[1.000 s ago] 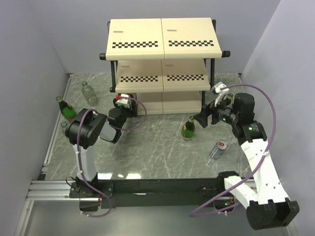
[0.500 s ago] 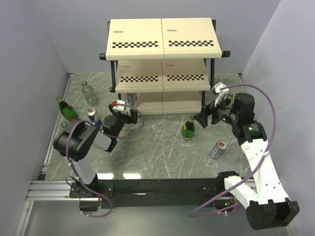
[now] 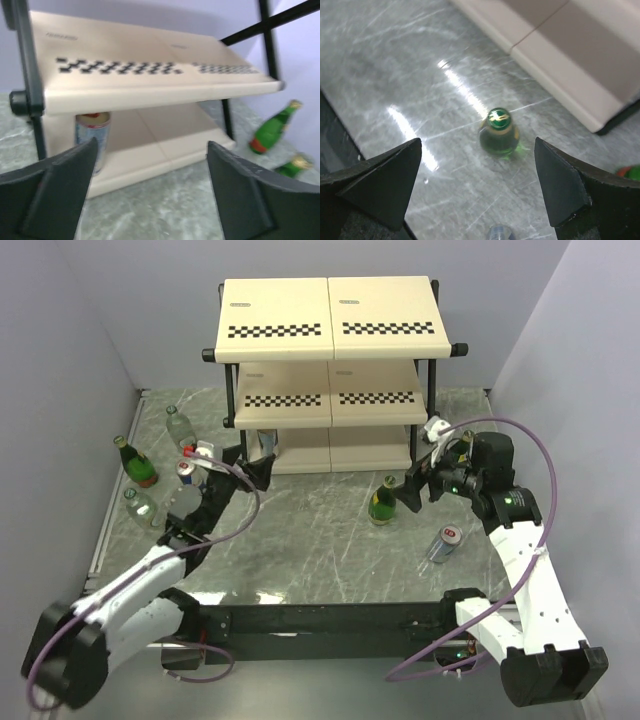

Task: Place and organize the beverage onto the shelf
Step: Pick up the drink from the center of the board.

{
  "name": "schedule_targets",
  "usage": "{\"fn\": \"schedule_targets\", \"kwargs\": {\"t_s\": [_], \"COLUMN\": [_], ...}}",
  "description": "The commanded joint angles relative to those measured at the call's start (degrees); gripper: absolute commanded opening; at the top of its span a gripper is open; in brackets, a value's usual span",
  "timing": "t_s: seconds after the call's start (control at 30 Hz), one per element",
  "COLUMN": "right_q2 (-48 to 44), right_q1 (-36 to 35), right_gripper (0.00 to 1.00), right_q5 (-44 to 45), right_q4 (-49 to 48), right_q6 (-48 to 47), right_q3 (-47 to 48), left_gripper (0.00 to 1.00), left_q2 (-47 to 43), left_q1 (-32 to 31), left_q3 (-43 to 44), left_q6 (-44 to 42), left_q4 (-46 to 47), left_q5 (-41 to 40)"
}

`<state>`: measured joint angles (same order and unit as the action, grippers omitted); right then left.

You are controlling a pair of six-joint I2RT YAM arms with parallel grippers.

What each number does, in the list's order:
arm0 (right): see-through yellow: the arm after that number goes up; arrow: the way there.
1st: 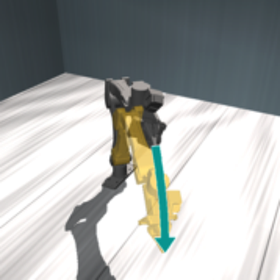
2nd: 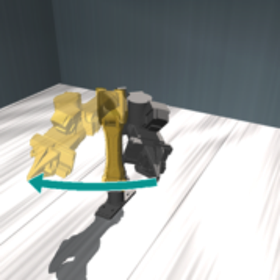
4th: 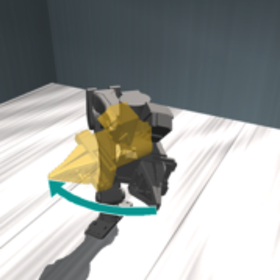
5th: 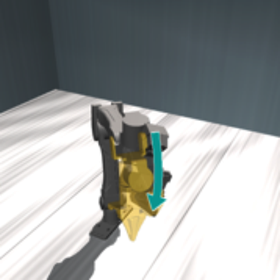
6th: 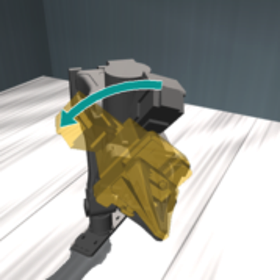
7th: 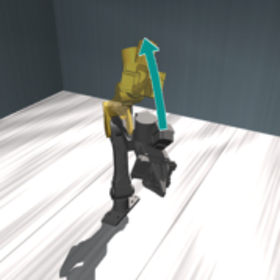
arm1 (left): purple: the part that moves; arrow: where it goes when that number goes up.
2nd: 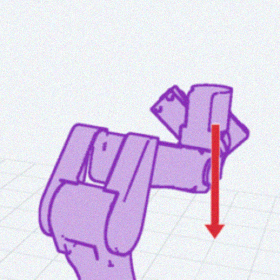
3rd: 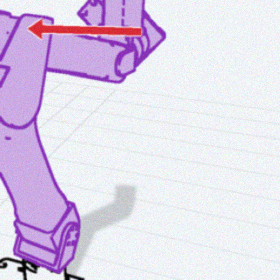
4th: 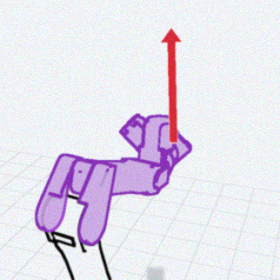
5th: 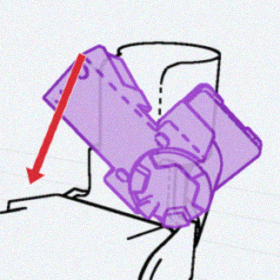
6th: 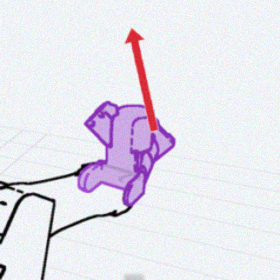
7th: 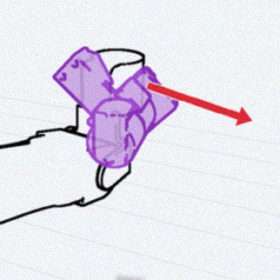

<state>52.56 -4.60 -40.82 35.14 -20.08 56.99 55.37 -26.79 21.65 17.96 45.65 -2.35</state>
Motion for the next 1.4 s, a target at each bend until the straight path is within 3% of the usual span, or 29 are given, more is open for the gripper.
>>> {"fn": "schedule_targets", "kwargs": {"t_s": [0.0,0.13,0.2,0.37,0.43,0.63,0.83,1.37], "right_q2": [1.14,1.15,1.23,3.51,3.78,-0.69,-8.16,-6.86], "right_q1": [0.29,0.21,0.21,0.21,0.21,0.21,0.38,1.08], "right_gripper": [1.00,0.99,0.99,0.99,0.99,0.99,0.97,0.98], "right_q5": [-7.60,-9.63,-8.41,-0.16,3.88,11.27,18.31,17.78], "right_q4": [6.59,13.10,18.97,28.22,31.83,38.33,41.59,47.66], "right_q6": [-11.63,-21.30,-28.42,-32.30,-32.83,-36.16,-45.56,-55.51], "right_q3": [1.63,4.00,6.98,14.01,14.38,11.39,5.07,3.74], "left_gripper": [0.99,0.99,0.99,1.00,0.99,1.00,0.99,0.99], "left_q2": [-7.89,-16.51,-17.93,-18.55,-18.98,-24.34,-27.16,-31.12], "left_q1": [-2.73,-3.80,-3.80,-3.80,-3.80,-3.80,-3.80,-3.80], "left_q3": [6.29,11.03,16.20,25.27,26.08,16.86,16.50,15.26], "left_q6": [2.51,4.37,2.80,-3.18,-6.34,-8.64,-8.73,-8.02], "left_q4": [-25.14,-32.88,-41.49,-61.69,-65.06,-59.83,-59.27,-59.36], "left_q5": [2.54,5.59,7.62,9.56,9.21,6.65,8.06,8.77]}}
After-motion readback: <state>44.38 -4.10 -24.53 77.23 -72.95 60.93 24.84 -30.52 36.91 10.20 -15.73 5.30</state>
